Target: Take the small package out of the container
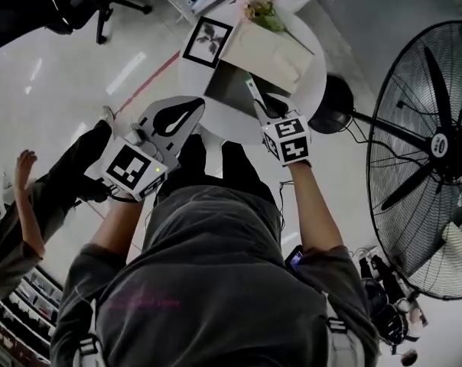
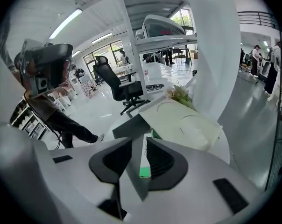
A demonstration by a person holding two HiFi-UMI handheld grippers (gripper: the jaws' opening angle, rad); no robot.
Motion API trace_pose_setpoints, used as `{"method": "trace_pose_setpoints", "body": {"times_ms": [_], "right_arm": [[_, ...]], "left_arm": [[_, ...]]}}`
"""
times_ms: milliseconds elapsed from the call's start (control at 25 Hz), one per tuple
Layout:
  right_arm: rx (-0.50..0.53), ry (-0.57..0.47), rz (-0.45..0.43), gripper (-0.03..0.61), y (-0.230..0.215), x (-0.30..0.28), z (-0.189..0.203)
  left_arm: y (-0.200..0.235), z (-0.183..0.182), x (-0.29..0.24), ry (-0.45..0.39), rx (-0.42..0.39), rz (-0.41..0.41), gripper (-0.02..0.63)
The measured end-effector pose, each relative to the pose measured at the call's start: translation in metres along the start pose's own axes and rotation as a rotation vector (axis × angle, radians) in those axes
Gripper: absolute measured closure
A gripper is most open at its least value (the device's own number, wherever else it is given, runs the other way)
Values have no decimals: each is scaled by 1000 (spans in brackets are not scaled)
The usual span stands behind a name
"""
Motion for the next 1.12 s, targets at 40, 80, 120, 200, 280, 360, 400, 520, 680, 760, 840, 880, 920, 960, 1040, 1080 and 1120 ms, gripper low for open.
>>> {"method": "trace_pose_setpoints", "body": {"times_ms": [40,80,120,200,280,360,400,520,680,760,840,880,920,960,1040,1080,1120], "right_arm": [[12,18,1,463,-3,-4,2],[20,35,2,456,-6,-8,4],[27,51,2,448,-9,-13,5],[40,79,5,431,-13,-22,8],[59,106,14,426,-15,-30,10],[76,131,22,422,-16,-39,14],[81,143,23,420,-15,-42,15],[75,175,21,419,-11,-53,17],[74,217,47,419,-8,-67,20],[85,233,67,427,-8,-71,21],[90,236,82,443,-8,-72,21],[90,234,90,447,-8,-72,21],[88,230,97,451,-8,-72,21],[86,224,104,460,-7,-70,21],[80,202,113,468,-3,-66,19],[75,187,113,468,-1,-63,18],[67,173,113,468,2,-59,16]], "left_arm": [[-3,4,1,16,20,-7,600],[-6,8,2,30,35,-16,600],[-7,10,2,39,44,-25,600],[-9,16,3,46,52,-41,600],[-11,20,5,50,62,-52,600],[-12,24,6,36,63,-67,600],[-12,25,6,19,59,-75,600],[-9,32,7,-3,65,-86,600],[-6,43,12,52,90,-68,600],[-6,47,14,73,99,-57,600],[-4,48,16,72,99,-53,600],[-3,48,17,71,98,-51,600],[-2,49,18,70,96,-48,600],[0,49,20,68,93,-44,600],[2,48,23,63,85,-34,600],[3,47,25,61,81,-29,600],[3,45,26,57,76,-24,600]]}}
Point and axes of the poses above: the fingertips, and each gripper's own axes: x backward along the fingers, y to its left, z out of its underside, the point moved 10 cm from there along x, backward along the fingers, and after that the axes turned 9 degrees about -x, right-handed, at the moved point
